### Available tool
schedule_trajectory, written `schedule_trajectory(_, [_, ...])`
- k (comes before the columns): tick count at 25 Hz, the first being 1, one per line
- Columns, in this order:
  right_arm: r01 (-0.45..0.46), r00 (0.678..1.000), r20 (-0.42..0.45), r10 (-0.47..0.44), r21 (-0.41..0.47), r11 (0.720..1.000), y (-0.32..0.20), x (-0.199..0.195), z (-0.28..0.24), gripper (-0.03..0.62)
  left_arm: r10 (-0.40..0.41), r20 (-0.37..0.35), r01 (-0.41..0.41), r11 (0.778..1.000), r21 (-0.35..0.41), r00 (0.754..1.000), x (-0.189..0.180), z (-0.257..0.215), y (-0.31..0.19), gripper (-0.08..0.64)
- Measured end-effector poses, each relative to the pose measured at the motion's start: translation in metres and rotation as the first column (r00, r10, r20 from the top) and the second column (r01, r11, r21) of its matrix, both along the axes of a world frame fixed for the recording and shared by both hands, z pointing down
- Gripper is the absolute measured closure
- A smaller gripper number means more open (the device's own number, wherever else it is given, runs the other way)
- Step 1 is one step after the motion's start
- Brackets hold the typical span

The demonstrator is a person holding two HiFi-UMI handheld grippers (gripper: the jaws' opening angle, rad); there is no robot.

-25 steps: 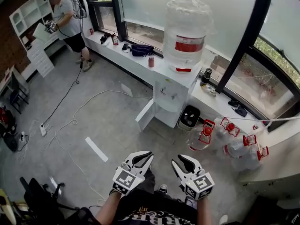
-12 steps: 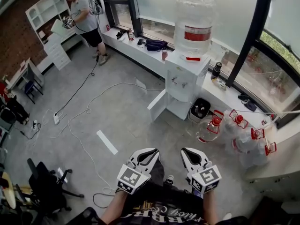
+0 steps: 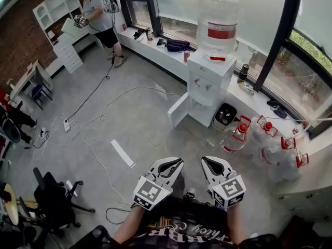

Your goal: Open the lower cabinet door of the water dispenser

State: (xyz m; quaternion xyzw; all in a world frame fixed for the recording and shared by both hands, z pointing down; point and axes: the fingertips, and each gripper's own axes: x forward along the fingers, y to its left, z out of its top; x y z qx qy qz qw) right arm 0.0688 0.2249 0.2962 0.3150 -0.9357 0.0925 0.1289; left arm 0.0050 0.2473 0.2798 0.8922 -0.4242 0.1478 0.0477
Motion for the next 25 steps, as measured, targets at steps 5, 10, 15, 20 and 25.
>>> schedule_trajectory(5, [0.018,1.000,0.003,-0.018,0.016,1.000,0.001,-0.005,-0.005,0.578,-0.010,-0.012,0.010,1.000,0.005,1.000,-0.003,-0.003,0.002,0.531])
schedule_trajectory(10, [0.024,1.000,0.005,-0.024,0.024,0.999,-0.002,-0.006,-0.007,0.578,-0.011,-0.017,0.012,1.000,0.013,1.000,-0.003,-0.007,-0.001,0.531])
schedule_trajectory(15, [0.031,1.000,0.000,-0.031,0.030,0.999,-0.004,-0.007,-0.007,0.578,-0.014,-0.022,0.014,1.000,0.020,1.000,-0.004,-0.010,-0.004,0.531])
schedule_trajectory(20, [0.024,1.000,-0.001,-0.024,0.029,0.999,-0.010,-0.004,-0.008,0.578,-0.017,-0.021,0.017,1.000,0.020,1.000,-0.004,-0.011,-0.008,0.531])
schedule_trajectory(25, [0.025,1.000,-0.009,-0.025,0.033,0.999,-0.014,-0.004,-0.008,0.578,-0.022,-0.022,0.022,1.000,0.022,1.000,-0.006,-0.011,-0.011,0.531])
